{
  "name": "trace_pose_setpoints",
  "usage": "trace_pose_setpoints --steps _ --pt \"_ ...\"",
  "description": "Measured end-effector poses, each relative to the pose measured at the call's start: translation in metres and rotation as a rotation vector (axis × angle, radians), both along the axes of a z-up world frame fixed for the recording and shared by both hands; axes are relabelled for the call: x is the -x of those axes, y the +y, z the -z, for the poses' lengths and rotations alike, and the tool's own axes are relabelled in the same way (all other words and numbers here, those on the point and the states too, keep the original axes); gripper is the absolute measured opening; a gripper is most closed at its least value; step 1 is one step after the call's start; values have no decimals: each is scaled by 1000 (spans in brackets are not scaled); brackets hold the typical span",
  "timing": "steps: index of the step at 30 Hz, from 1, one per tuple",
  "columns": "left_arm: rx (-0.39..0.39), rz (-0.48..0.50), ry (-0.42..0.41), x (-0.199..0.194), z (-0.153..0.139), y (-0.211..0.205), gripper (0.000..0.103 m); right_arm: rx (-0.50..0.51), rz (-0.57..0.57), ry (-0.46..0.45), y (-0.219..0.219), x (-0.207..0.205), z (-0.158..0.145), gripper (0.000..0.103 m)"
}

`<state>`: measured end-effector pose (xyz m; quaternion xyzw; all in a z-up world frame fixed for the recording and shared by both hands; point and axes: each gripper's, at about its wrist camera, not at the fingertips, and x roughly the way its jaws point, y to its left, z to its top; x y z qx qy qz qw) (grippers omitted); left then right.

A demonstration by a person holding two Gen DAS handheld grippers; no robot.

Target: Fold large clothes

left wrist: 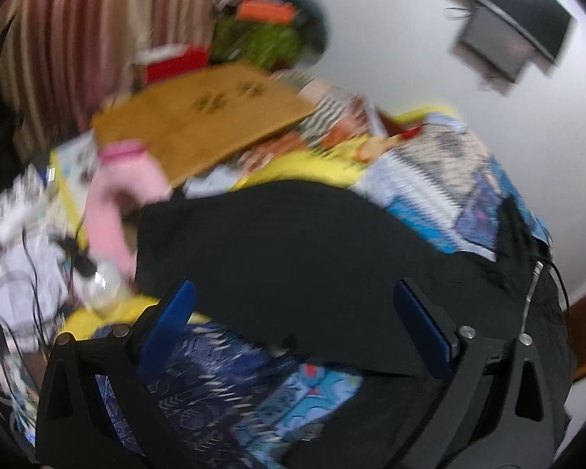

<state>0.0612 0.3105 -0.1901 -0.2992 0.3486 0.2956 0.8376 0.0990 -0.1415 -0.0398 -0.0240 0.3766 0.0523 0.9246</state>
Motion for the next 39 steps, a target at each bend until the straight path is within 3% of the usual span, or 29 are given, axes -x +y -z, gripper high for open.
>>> trace_pose_setpoints --steps 7,12,16,19,20,21,24,27,32,39 --pt "392 -52 -47 19 71 51 86 1 -6 56 8 -19 14 103" --pt "509 -86 -85 16 93 62 83 25 -24 69 15 -26 19 103" --pt "522 -119 -90 11 102 74 79 40 -25 72 19 -31 21 103" --pt "476 -164 -35 5 108 82 62 33 -28 78 18 -32 20 103" --pt "439 -177 -9 4 107 84 51 33 -28 77 17 -31 20 103" --pt "372 -199 37 1 102 82 35 33 -27 75 18 -31 18 103" --pt "164 -187 131 -14 82 68 17 35 -24 66 17 -29 14 103" --pt "-29 -131 160 -32 50 45 3 31 -23 55 15 -26 9 103" --pt "-172 -2 40 -55 -19 11 2 27 -18 32 11 -19 2 103" --pt "-229 226 -161 -94 -106 -51 2 34 -16 10 1 -12 -1 103"
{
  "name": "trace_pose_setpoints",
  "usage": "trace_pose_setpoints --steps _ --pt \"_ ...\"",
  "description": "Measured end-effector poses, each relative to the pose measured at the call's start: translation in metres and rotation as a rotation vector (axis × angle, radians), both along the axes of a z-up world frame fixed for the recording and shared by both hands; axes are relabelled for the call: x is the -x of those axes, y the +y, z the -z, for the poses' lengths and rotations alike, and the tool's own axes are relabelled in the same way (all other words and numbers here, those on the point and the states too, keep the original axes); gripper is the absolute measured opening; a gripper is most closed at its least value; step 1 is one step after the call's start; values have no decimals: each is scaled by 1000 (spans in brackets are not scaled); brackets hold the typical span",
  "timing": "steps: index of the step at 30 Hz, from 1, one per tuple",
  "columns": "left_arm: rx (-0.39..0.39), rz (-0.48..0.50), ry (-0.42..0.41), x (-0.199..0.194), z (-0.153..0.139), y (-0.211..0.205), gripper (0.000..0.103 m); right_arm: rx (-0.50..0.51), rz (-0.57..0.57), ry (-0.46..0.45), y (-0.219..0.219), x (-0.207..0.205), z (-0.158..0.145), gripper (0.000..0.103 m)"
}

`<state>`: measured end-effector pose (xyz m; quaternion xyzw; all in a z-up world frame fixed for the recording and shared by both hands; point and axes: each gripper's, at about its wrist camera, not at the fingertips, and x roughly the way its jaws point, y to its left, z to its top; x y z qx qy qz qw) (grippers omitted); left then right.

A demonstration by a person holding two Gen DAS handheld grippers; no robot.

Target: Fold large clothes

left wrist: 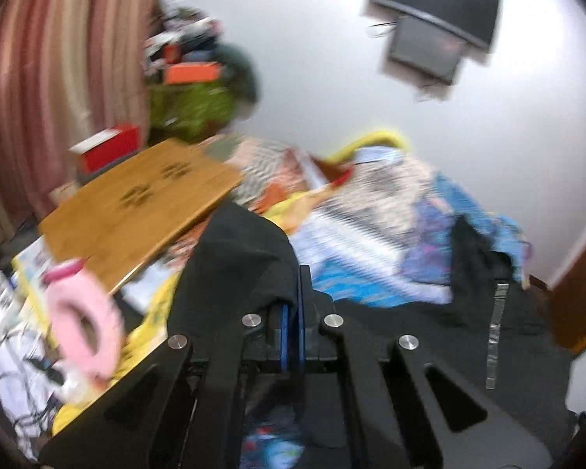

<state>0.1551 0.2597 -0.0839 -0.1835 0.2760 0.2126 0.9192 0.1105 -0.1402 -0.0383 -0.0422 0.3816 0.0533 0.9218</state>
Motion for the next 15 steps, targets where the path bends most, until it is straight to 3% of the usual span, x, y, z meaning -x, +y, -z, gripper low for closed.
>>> trace_pose_setpoints --steps 7,15 --pt "6 202 -62 -45 -33 -86 2 -14 21 -7 -14 4 3 103" --pt "78 481 60 -87 3 -197 2 -47 58 16 -36 3 13 103"
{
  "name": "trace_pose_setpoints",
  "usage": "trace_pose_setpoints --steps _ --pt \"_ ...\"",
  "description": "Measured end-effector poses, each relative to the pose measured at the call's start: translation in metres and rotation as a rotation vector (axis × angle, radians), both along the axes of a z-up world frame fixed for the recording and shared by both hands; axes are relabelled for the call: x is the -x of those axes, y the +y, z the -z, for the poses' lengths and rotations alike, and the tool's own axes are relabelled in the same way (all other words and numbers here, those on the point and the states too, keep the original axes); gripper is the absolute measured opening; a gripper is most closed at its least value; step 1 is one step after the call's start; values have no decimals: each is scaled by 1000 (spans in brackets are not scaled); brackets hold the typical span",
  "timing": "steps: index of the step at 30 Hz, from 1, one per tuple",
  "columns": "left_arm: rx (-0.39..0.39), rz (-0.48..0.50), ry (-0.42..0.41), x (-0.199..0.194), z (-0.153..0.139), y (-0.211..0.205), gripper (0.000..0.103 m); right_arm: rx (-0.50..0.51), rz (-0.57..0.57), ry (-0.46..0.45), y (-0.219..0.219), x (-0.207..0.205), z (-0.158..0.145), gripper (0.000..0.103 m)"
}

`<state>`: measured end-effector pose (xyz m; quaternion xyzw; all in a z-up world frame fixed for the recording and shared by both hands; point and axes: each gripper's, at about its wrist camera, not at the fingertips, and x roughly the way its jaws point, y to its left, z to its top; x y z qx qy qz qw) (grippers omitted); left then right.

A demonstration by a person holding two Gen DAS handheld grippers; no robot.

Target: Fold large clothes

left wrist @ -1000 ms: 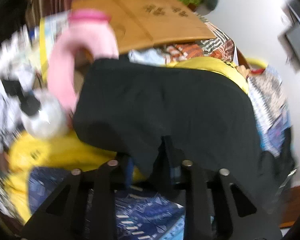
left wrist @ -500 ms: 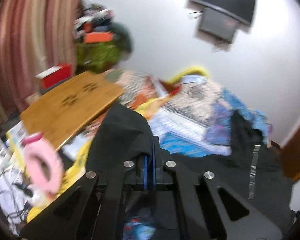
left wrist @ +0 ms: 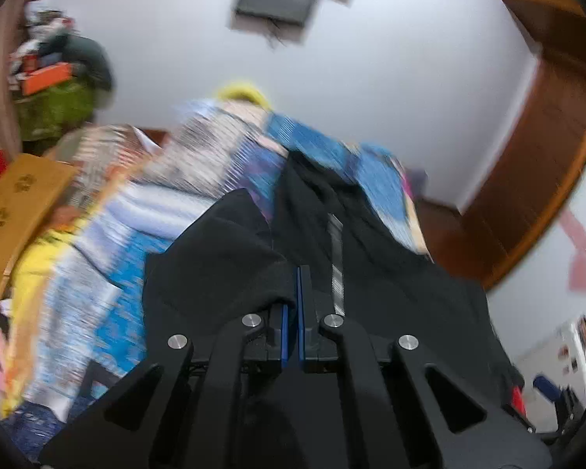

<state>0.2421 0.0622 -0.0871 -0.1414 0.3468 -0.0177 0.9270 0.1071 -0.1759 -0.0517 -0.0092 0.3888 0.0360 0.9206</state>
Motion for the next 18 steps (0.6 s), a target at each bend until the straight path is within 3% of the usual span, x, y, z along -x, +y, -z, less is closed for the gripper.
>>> trace_pose_setpoints --steps 4,10,13,15,18 --pt "-18 159 108 -9 33 -62 2 -16 21 19 -11 1 5 103" --pt "-91 298 270 -2 83 -115 2 35 24 39 -17 5 11 103" --pt "-121 348 326 3 96 -127 11 29 23 45 -18 5 12 103" --pt "-129 374 341 10 100 -132 27 31 19 43 -17 5 11 103" --pt "-141 385 324 24 93 -129 41 38 17 30 -16 7 7 103"
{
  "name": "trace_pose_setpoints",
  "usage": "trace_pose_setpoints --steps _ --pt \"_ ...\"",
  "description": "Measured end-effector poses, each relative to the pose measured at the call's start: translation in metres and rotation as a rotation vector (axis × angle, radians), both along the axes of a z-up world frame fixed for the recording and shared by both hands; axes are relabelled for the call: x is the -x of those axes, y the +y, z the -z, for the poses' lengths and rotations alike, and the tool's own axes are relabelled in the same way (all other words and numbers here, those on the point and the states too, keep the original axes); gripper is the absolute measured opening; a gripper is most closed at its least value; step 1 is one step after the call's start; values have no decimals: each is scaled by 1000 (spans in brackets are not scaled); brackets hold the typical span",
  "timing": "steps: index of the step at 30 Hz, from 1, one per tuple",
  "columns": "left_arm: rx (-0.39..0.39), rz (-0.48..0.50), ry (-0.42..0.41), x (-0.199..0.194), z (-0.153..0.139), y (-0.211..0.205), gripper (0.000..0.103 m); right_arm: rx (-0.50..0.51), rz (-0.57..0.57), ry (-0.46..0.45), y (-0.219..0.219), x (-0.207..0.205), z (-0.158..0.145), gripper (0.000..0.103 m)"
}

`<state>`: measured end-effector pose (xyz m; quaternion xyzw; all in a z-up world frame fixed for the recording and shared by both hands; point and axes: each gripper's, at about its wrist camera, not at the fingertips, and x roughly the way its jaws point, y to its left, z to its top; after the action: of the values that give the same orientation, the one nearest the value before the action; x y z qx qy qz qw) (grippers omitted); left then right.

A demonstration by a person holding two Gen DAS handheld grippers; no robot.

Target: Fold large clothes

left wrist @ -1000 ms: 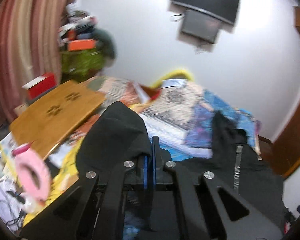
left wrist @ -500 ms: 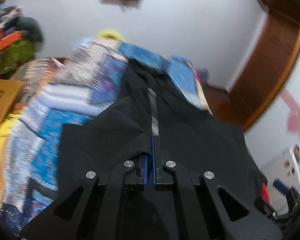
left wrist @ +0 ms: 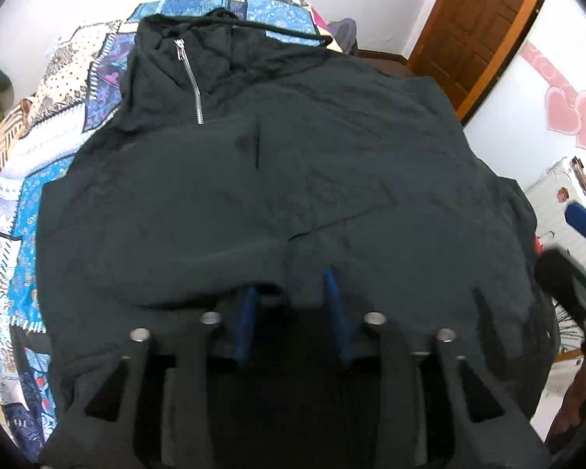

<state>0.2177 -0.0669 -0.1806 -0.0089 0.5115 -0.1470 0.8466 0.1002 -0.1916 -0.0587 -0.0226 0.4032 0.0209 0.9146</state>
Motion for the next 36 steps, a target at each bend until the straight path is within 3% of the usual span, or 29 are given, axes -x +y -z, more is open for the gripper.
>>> trace_pose_setpoints --steps 4,7,9,11,14,17,19,23,29,36 --pt "1 -4 -43 14 -18 18 45 11 -19 -16 6 -1 -7 103" --pt "-78 -36 -153 31 -43 31 56 27 -42 -30 17 -3 -11 103" --pt "-95 -68 -228 44 -62 45 67 38 -68 -43 28 -6 -15 103" --pt "-95 -99 -269 52 -74 58 71 42 -95 -53 37 -8 -17 103" --pt "-107 -164 -318 58 -90 85 74 30 -153 -63 56 -12 -22 103" --pt "-110 -231 -353 64 -99 113 88 -13 -236 -42 76 -18 -25 103" --pt "-107 -282 -371 68 -103 133 90 -38 -304 -20 94 -23 -25 103" --pt "-131 -368 -378 75 -102 168 90 -52 -386 34 121 -32 -13 103" --pt "-149 -450 -332 83 -82 207 90 -3 -484 245 177 -60 44 103" --pt "-151 -485 -259 89 -55 228 90 108 -532 323 213 -72 79 93"
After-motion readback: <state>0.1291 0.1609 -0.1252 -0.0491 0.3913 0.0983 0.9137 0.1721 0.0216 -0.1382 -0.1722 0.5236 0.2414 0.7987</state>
